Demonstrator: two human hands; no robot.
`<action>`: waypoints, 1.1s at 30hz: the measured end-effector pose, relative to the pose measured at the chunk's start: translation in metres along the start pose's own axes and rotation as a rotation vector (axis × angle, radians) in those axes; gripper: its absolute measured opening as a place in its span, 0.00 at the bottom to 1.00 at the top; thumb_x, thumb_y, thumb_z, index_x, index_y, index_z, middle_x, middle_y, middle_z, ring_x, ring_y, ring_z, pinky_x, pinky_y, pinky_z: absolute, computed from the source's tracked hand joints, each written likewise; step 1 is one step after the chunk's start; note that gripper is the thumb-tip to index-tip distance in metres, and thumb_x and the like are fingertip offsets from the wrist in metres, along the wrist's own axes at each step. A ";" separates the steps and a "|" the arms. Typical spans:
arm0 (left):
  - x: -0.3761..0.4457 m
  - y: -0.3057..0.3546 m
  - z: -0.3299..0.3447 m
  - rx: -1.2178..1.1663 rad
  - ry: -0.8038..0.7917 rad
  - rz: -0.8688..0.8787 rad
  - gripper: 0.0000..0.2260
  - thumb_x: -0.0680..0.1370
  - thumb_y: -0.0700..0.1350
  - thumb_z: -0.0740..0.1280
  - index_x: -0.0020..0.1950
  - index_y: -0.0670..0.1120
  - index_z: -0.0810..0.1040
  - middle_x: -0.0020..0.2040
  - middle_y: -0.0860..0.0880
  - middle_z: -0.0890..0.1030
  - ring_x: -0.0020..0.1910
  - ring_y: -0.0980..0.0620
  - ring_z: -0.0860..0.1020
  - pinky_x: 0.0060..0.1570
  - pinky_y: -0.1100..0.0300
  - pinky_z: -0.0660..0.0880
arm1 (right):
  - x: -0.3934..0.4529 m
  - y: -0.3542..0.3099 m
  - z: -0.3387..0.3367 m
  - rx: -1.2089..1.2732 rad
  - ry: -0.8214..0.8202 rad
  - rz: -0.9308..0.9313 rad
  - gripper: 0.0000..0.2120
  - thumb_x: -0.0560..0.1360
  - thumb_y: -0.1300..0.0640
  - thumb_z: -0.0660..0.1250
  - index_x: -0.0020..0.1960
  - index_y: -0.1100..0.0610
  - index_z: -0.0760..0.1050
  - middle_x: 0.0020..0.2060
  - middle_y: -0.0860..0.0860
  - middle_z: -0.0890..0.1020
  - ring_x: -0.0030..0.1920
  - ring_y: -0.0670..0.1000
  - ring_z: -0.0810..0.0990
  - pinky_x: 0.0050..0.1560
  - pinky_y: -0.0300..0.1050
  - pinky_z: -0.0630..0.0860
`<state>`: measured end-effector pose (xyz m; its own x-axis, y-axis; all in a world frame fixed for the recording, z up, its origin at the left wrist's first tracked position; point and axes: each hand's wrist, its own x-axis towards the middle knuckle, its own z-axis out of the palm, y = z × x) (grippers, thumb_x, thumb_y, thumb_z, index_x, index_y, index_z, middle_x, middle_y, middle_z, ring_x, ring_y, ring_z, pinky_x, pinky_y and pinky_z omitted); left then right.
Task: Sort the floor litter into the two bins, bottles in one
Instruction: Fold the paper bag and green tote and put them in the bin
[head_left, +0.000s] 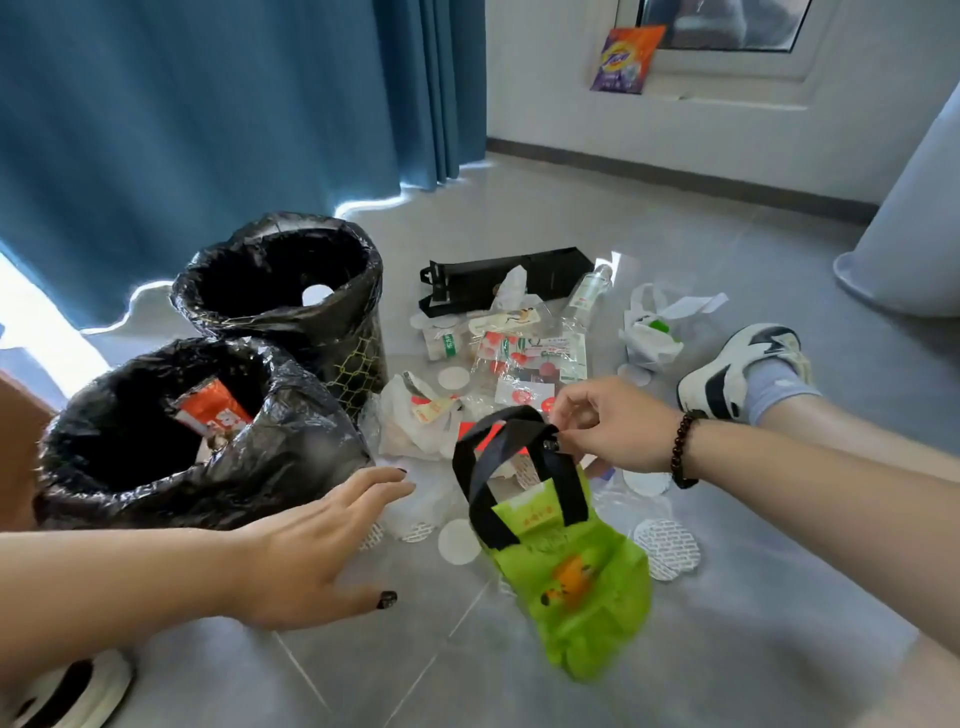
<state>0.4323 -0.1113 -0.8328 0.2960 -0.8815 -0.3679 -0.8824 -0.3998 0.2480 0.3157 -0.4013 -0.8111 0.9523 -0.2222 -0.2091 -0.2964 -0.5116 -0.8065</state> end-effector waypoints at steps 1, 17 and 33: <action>-0.003 0.001 -0.001 -0.136 0.001 -0.050 0.45 0.71 0.68 0.64 0.76 0.57 0.39 0.73 0.62 0.44 0.74 0.62 0.51 0.72 0.67 0.54 | -0.003 -0.012 0.000 0.134 0.019 -0.014 0.08 0.75 0.67 0.67 0.40 0.56 0.72 0.34 0.56 0.80 0.35 0.51 0.80 0.33 0.47 0.81; -0.024 0.006 -0.059 -1.232 0.339 -0.201 0.49 0.51 0.60 0.83 0.67 0.43 0.71 0.55 0.45 0.84 0.51 0.48 0.83 0.49 0.58 0.80 | -0.008 -0.160 -0.038 0.688 0.275 -0.159 0.07 0.76 0.66 0.64 0.42 0.58 0.70 0.34 0.54 0.80 0.27 0.47 0.81 0.27 0.39 0.78; 0.020 0.032 -0.070 -1.274 0.644 -0.263 0.07 0.80 0.44 0.64 0.56 0.49 0.78 0.47 0.47 0.86 0.43 0.47 0.84 0.40 0.51 0.82 | -0.013 -0.067 -0.011 -0.127 0.266 -0.634 0.18 0.74 0.46 0.63 0.63 0.43 0.68 0.54 0.38 0.77 0.58 0.39 0.76 0.57 0.29 0.70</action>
<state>0.4360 -0.1593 -0.7693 0.8074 -0.5694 -0.1542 0.0387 -0.2096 0.9770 0.3225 -0.3733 -0.7479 0.8990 -0.0364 0.4364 0.2892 -0.6990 -0.6541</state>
